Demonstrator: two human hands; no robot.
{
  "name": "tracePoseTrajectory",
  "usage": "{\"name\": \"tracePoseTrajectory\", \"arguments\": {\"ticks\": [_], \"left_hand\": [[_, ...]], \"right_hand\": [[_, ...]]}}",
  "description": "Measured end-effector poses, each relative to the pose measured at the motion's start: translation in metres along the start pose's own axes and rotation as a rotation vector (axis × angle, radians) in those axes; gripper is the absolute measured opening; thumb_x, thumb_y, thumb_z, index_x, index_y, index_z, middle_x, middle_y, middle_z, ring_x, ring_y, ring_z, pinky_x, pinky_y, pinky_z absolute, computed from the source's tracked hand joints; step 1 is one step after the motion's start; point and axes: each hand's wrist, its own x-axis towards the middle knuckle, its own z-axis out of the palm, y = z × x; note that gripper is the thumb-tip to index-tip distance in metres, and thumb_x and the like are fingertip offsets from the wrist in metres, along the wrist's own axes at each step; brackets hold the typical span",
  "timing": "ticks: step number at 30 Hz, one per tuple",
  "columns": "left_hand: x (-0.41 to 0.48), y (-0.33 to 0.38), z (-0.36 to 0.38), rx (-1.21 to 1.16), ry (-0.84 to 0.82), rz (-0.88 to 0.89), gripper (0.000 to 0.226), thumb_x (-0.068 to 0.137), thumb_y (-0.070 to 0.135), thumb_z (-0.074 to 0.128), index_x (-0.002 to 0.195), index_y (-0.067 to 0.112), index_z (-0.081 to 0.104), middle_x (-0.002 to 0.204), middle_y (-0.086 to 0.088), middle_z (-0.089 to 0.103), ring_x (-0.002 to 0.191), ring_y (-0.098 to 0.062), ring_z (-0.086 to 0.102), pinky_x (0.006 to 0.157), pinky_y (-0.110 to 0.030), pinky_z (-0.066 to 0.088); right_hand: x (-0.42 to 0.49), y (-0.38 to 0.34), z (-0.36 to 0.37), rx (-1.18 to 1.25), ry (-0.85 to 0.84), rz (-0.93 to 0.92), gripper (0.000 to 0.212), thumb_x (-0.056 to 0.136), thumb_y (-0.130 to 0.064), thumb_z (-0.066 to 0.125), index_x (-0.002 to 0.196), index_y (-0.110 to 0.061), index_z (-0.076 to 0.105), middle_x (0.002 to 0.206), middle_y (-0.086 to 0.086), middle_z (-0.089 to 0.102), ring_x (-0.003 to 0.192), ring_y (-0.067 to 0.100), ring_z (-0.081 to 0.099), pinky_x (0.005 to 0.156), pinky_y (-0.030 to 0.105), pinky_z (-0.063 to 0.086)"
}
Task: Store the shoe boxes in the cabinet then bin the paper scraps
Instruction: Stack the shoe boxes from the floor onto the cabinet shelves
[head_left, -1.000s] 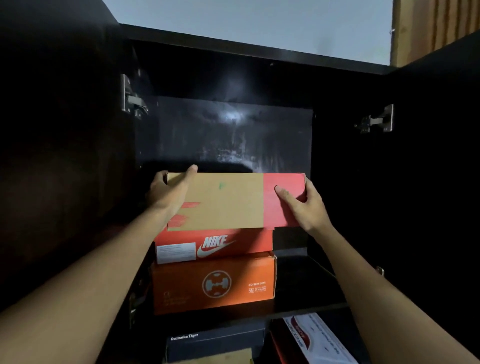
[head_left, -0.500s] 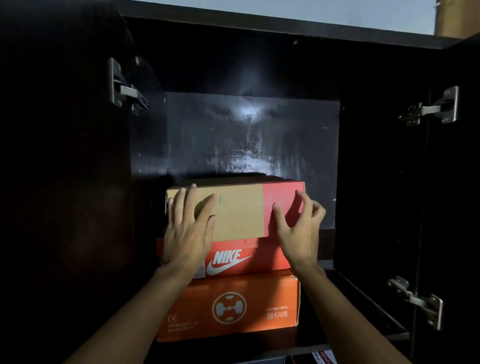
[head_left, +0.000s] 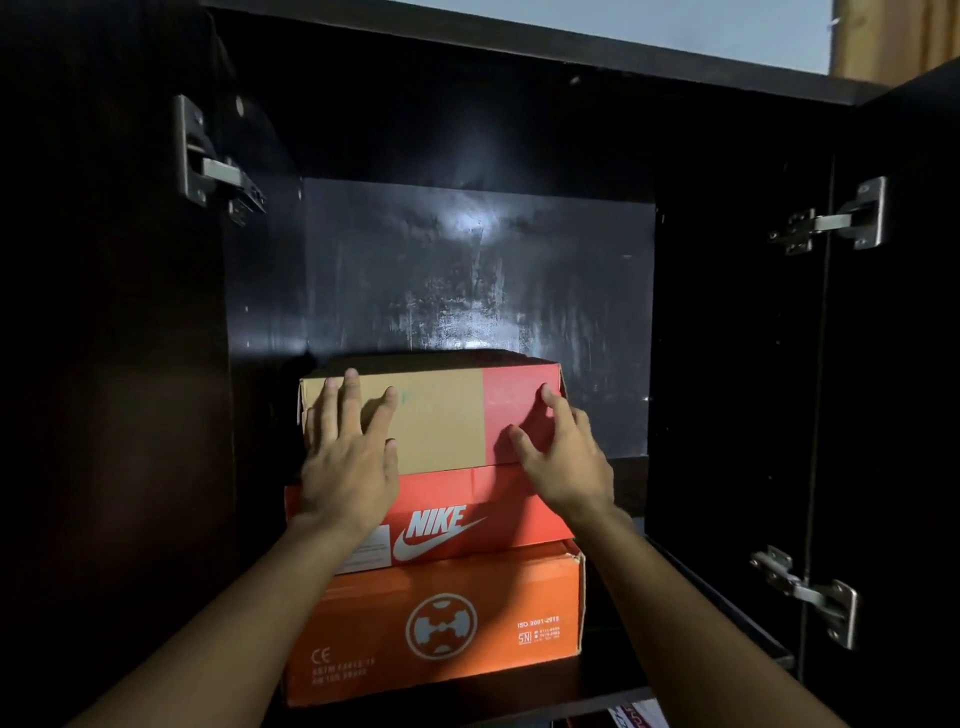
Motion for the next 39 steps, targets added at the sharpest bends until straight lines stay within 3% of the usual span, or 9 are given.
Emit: {"name": "tracePoseTrajectory", "arguments": {"ticks": [4, 8, 13, 15, 18, 27, 32, 39], "left_hand": [[0.003, 0.013, -0.024, -0.053, -0.093, -0.064, 0.061, 0.089, 0.036, 0.054, 0.147, 0.028, 0.034, 0.160, -0.013, 0.012, 0.147, -0.032, 0.005, 0.118, -0.047, 0.018], [0.003, 0.042, -0.051, -0.374, -0.174, -0.107, 0.054, 0.083, 0.043, 0.056, 0.132, 0.020, 0.054, 0.131, -0.008, 0.057, 0.124, -0.028, 0.049, 0.106, -0.036, 0.038], [-0.026, 0.077, -0.067, -0.564, -0.406, -0.008, 0.043, 0.074, 0.055, 0.055, 0.107, 0.030, 0.067, 0.103, 0.000, 0.069, 0.099, -0.025, 0.065, 0.089, -0.036, 0.052], [-0.049, 0.092, -0.069, -0.662, -0.450, 0.033, 0.031, 0.077, 0.053, 0.058, 0.094, 0.030, 0.070, 0.090, 0.003, 0.070, 0.089, -0.022, 0.066, 0.085, -0.034, 0.053], [-0.093, 0.115, -0.062, -0.768, -0.482, 0.069, 0.018, 0.085, 0.040, 0.063, 0.094, 0.028, 0.072, 0.085, 0.003, 0.070, 0.084, -0.019, 0.065, 0.083, -0.033, 0.053], [-0.226, 0.213, -0.038, -0.973, -0.784, 0.294, 0.030, 0.085, 0.047, 0.060, 0.110, 0.032, 0.067, 0.087, 0.007, 0.067, 0.084, -0.016, 0.065, 0.082, -0.035, 0.054], [-0.308, 0.274, -0.035, -1.082, -0.985, 0.438, 0.032, 0.085, 0.052, 0.056, 0.113, 0.038, 0.063, 0.094, 0.010, 0.068, 0.084, -0.010, 0.065, 0.082, -0.035, 0.055], [-0.423, 0.357, -0.076, -1.233, -1.205, 0.614, 0.036, 0.083, 0.046, 0.059, 0.114, 0.030, 0.066, 0.091, 0.004, 0.069, 0.091, -0.021, 0.066, 0.085, -0.039, 0.054]], "right_hand": [[-0.009, 0.000, -0.026, -0.091, -0.113, -0.003, 0.064, 0.094, -0.060, 0.051, 0.150, -0.034, 0.035, 0.143, 0.004, 0.044, 0.124, 0.028, 0.055, 0.099, 0.044, 0.047], [-0.033, 0.001, -0.052, -0.121, -0.124, 0.006, 0.060, 0.095, -0.061, 0.047, 0.147, -0.029, 0.042, 0.144, 0.005, 0.047, 0.125, 0.026, 0.055, 0.099, 0.040, 0.045], [-0.080, 0.012, -0.085, -0.131, -0.094, 0.032, 0.059, 0.094, -0.062, 0.047, 0.143, -0.029, 0.047, 0.140, 0.005, 0.054, 0.124, 0.024, 0.056, 0.100, 0.040, 0.048], [-0.110, 0.022, -0.098, -0.118, -0.086, 0.046, 0.057, 0.095, -0.058, 0.048, 0.141, -0.026, 0.050, 0.138, 0.005, 0.057, 0.124, 0.023, 0.056, 0.102, 0.041, 0.047], [-0.163, 0.043, -0.116, -0.150, -0.076, 0.114, 0.055, 0.096, -0.056, 0.049, 0.143, -0.026, 0.048, 0.139, 0.006, 0.056, 0.126, 0.023, 0.054, 0.102, 0.041, 0.046], [-0.323, 0.111, -0.180, -0.414, 0.033, 0.445, 0.053, 0.096, -0.055, 0.049, 0.142, -0.028, 0.048, 0.138, 0.002, 0.055, 0.127, 0.021, 0.053, 0.103, 0.037, 0.045], [-0.416, 0.134, -0.229, -0.562, 0.052, 0.668, 0.055, 0.098, -0.055, 0.045, 0.146, -0.028, 0.043, 0.147, 0.003, 0.048, 0.132, 0.023, 0.048, 0.102, 0.040, 0.042], [-0.554, 0.144, -0.292, -0.623, 0.221, 0.921, 0.052, 0.097, -0.053, 0.050, 0.143, -0.027, 0.048, 0.144, 0.006, 0.051, 0.129, 0.024, 0.053, 0.102, 0.041, 0.045]]}}
